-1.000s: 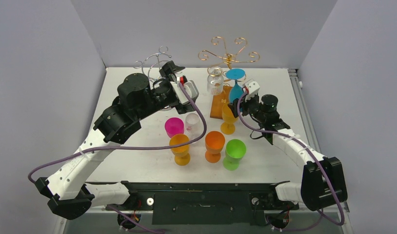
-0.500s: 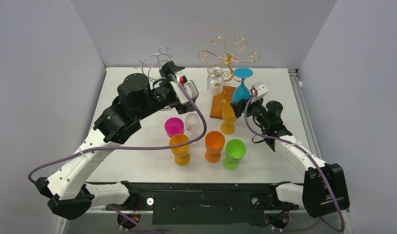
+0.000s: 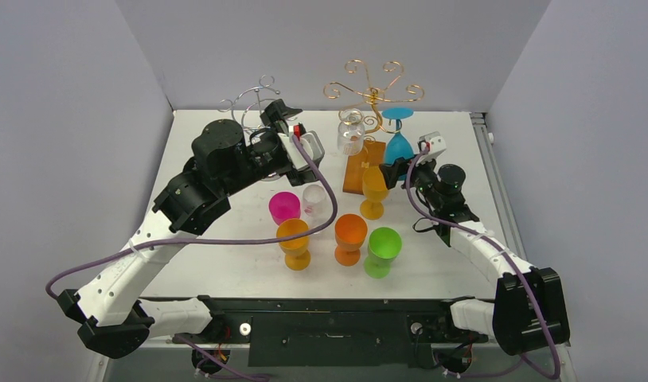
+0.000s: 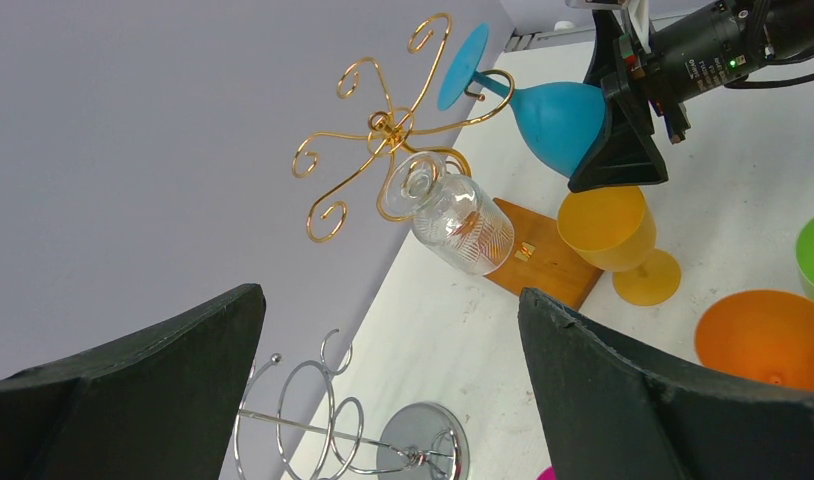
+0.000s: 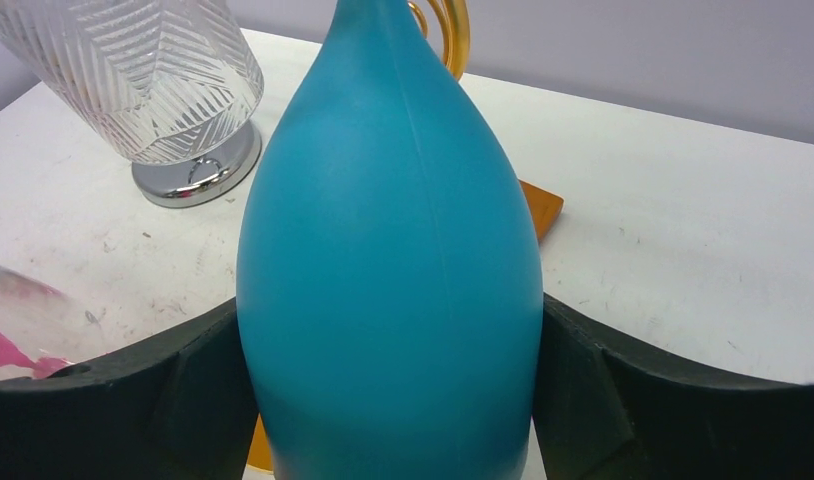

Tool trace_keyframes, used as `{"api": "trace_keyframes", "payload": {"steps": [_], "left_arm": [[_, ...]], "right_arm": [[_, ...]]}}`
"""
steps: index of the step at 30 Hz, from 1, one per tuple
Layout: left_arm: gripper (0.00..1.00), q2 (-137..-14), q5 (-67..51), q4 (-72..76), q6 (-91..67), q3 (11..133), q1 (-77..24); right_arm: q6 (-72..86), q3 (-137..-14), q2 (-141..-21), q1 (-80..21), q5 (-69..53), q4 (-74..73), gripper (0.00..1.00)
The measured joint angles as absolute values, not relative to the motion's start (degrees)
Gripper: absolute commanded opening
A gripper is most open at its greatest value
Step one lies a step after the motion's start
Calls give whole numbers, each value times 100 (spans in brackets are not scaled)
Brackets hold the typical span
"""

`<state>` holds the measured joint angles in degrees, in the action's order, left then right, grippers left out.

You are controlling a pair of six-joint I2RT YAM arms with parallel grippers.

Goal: Place the wine glass upside down on the wine glass rack
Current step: Turn the wine glass upside down at the wine rack.

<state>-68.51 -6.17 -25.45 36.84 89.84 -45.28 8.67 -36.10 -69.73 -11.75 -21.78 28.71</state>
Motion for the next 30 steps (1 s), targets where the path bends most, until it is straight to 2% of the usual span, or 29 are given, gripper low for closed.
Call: {"api": "trace_keyframes", "payload": {"steps": [12,30], "left_arm": [[96,-7122,-620,-2554,3634,9039,-4532],[96,-7142,-580,-2598,3642,9205,-4545]], "right_arm": [[978,-3288,-6545,-1044,-2189,2961,80],[1138,-3426,-7210,-1002,-2178,3170,82]]}}
